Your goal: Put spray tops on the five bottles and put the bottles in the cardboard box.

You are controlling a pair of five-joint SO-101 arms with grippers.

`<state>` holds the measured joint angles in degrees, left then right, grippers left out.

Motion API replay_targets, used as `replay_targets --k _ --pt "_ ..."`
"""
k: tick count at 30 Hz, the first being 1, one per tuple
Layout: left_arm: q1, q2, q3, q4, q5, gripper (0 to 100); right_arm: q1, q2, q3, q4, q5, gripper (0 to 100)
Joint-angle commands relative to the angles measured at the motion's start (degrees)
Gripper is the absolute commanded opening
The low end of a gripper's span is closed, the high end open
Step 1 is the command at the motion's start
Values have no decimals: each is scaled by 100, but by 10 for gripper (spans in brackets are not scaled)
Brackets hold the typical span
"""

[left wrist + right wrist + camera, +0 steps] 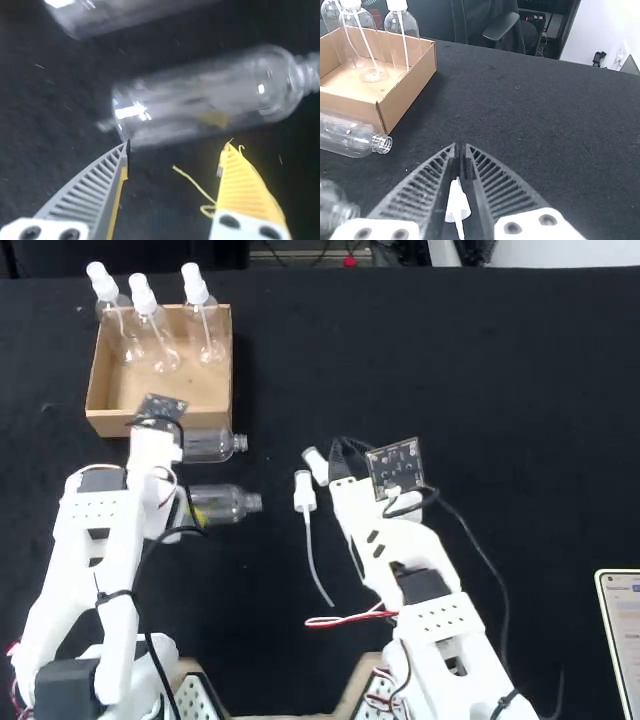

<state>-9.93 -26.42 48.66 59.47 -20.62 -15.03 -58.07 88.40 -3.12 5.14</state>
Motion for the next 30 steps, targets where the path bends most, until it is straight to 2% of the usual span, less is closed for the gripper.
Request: replay_targets --k 1,5,8,10,13,17,20,27,30 --pt "-31 -53 -857 879 -941 278 -44 57 -31 -158 35 15" --pt "40 -44 -1982 1697 -1820 278 -44 57 -31 -158 35 15" --pt "215 0 -2457 1618 -2321 278 -44 57 -31 -158 35 15" --pt "426 0 -2448 1600 -2857 279 -44 57 -31 -158 35 15" --pt "831 18 -2290 1996 -4000 281 -44 57 -31 -158 35 15" --pt "1191 18 -2185 2593 -4668 280 -35 57 -40 -158 44 15" --pt "1226 26 -2097 2145 -4677 278 -44 57 -40 -158 44 15" --pt "1367 26 -910 730 -4686 278 9 22 -57 -158 44 15" --pt "1543 26 -549 281 -4686 278 308 48 -180 -167 193 15"
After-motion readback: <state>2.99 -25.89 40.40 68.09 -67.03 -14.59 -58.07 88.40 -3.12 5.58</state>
